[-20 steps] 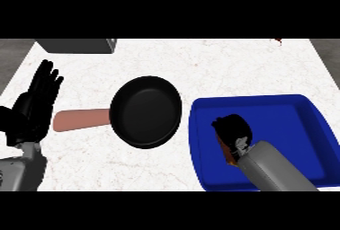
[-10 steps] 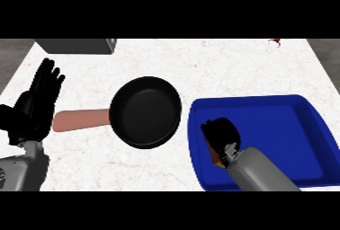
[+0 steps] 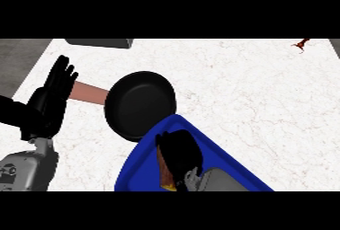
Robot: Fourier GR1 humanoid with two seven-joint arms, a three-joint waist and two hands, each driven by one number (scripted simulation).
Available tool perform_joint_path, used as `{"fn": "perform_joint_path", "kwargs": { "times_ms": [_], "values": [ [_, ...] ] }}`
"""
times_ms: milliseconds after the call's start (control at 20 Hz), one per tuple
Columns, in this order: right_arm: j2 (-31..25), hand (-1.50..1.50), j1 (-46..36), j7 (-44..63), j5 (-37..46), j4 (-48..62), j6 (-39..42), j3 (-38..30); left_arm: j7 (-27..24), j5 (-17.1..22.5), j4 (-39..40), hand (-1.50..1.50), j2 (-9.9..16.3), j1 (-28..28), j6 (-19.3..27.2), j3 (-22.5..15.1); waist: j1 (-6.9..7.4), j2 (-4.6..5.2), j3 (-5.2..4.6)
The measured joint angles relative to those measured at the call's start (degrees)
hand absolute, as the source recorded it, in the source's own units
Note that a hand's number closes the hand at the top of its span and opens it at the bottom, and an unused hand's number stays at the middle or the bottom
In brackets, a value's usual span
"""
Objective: Pick the sweet potato from the tray and place it in the pot
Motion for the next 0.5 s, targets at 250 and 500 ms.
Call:
{"fn": "perform_joint_path", "kwargs": {
  "times_ms": [250,500],
  "values": [
    [0.8,1.50,-2.7,8.1,-2.3,-4.4,-11.0,4.3,0.1,-0.1,0.8,0.00,-0.6,-0.8,-0.3,-0.9,0.91,-0.22,-0.06],
    [1.0,1.50,-8.2,16.9,0.8,-9.3,-22.8,6.0,0.3,-0.6,1.7,0.00,-0.6,-1.2,-0.1,-1.1,0.40,-1.08,-0.18]
  ]
}}
